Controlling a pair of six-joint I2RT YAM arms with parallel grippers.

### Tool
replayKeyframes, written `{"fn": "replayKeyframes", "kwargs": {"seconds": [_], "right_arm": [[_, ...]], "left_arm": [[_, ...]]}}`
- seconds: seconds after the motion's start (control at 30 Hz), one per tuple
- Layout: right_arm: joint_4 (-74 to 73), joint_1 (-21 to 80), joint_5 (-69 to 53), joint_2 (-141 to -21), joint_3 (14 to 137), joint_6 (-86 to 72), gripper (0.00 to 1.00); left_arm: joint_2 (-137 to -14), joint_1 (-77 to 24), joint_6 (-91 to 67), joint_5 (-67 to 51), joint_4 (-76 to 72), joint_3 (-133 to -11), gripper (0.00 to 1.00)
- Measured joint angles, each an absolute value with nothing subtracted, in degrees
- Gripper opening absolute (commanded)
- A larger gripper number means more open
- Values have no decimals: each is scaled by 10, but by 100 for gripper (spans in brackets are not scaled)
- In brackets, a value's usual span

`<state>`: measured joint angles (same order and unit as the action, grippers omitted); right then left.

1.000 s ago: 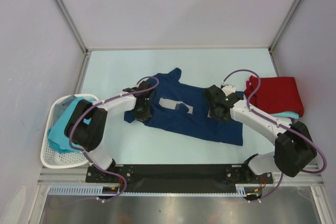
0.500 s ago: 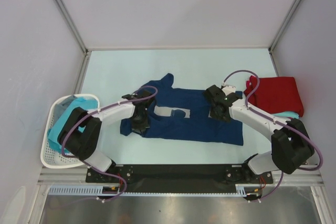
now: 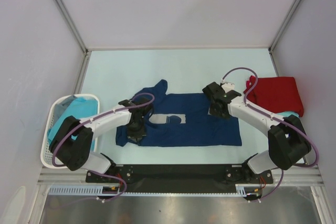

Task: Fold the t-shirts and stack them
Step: Fold the flattened tshirt in 1/3 of the way

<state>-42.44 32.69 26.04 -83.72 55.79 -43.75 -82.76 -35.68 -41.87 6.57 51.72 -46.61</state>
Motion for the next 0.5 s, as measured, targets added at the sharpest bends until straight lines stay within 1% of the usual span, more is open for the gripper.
{"fn": "replayKeyframes", "kwargs": {"seconds": [0.07,0.17,0.2,0.23,0.27,0.37,0.43,0.5], "right_arm": [[-422,325,260,-837,559,-434,54],[-419,325,258,-838,559,-430,54],[-417,324,256,-838,559,-428,54],[-416,324,256,-838,559,-427,54],[-415,324,256,-838,561,-425,54],[-413,324,255,-839,572,-418,54],[-410,323,256,-840,582,-413,53],[-399,321,254,-846,592,-403,48]], "left_arm": [[-826,-360,-422,62,525,-462,13],[-825,-368,-427,65,534,-463,26],[-823,-371,-427,69,541,-468,37],[-820,-373,-426,74,545,-474,42],[-814,-374,-425,78,550,-486,51],[-786,-375,-418,104,551,-544,64],[-771,-375,-410,122,535,-582,65],[-769,-371,-402,133,513,-613,64]]}}
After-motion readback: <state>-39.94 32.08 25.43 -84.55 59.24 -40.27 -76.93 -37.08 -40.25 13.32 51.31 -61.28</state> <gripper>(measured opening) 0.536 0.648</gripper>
